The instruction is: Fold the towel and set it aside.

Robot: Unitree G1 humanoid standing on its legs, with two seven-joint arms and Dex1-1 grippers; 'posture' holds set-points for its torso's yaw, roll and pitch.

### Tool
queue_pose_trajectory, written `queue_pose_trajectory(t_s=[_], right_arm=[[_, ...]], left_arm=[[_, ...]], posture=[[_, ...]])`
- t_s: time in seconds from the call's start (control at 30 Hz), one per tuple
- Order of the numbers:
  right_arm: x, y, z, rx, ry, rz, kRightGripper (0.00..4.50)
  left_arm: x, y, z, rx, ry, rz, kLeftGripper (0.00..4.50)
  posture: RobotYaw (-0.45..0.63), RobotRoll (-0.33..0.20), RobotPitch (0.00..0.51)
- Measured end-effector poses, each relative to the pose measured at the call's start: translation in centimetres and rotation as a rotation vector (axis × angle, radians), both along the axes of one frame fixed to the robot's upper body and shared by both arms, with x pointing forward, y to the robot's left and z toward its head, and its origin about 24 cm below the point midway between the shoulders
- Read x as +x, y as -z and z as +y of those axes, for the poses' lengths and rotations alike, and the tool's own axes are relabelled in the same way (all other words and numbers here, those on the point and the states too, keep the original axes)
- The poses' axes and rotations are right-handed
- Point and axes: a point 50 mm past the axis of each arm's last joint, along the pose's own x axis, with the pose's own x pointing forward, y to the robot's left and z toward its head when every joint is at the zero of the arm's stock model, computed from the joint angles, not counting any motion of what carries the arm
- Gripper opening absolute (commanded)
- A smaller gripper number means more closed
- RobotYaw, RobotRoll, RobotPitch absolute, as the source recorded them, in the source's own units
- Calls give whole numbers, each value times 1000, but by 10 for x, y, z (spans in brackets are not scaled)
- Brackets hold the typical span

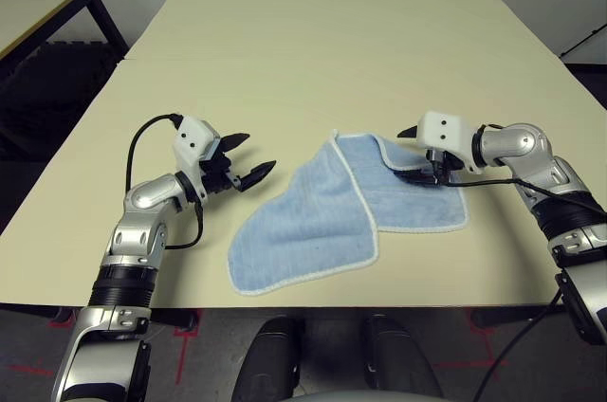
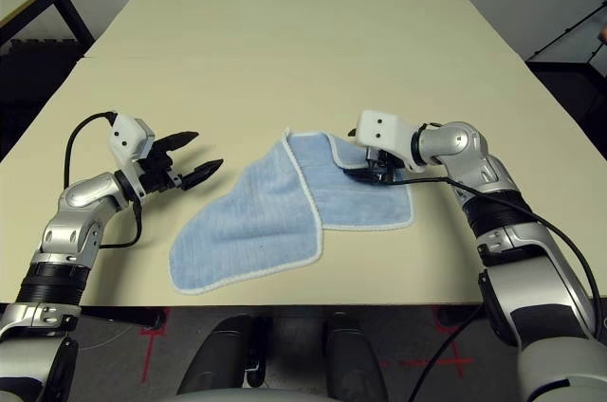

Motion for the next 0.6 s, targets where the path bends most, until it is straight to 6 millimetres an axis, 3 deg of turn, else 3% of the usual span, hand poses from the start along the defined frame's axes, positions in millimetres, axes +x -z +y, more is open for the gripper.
queue_pose_trajectory(t_s=[0.3, 0.47, 0.6], right_arm=[[-2, 0, 3, -11, -42, -2, 111], [-1, -3, 2, 29, -33, -1, 47], [4, -17, -3, 215, 54, -19, 47]], left_arm=[[-1, 1, 0, -5, -6, 0, 4500], [-1, 1, -1, -10, -5, 0, 4500], [-1, 2, -2, -16, -6, 1, 4500]], posture=[[54, 0, 117], [54, 0, 117], [46, 0, 115]])
